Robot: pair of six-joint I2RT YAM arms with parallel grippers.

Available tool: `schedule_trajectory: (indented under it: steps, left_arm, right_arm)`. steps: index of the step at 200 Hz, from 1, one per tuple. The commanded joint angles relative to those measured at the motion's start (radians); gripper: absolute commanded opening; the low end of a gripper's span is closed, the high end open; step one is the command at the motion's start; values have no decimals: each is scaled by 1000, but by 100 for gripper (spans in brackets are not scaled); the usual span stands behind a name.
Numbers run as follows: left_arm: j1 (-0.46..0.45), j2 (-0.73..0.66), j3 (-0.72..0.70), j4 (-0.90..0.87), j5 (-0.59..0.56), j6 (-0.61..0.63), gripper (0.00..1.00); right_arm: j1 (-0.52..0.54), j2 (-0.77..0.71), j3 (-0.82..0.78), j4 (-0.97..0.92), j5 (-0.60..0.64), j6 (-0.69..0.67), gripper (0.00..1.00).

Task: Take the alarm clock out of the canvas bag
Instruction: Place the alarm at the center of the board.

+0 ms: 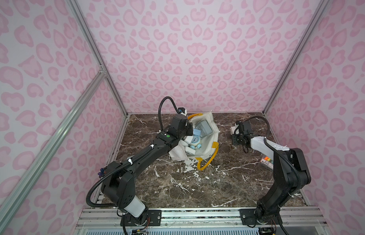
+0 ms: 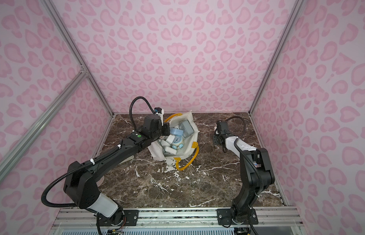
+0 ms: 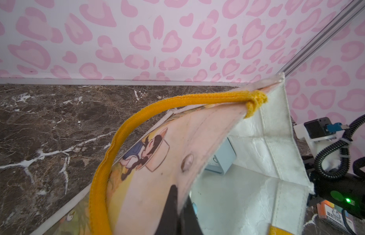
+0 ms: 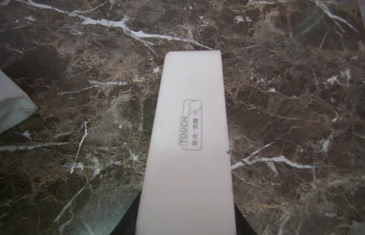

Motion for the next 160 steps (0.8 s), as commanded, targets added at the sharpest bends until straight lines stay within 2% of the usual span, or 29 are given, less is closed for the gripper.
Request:
schedule_trajectory:
  steps: [1, 59, 125, 160]
  left_arm:
    - [-1, -10, -4, -13, -9, 4, 3]
    - [-2, -12, -7, -18, -18, 9, 4]
    - [-2, -8, -3, -20, -15, 11, 4]
    - [-5, -9, -7, -20, -18, 8, 4]
  right_arm:
    - [-5, 24, 7, -53, -3, -19, 8]
    - [-20, 43, 8, -105, -8, -39, 12]
    - [-24, 51, -22, -126, -21, -39, 33]
    - [-29, 68, -19, -137, -25, -39, 39]
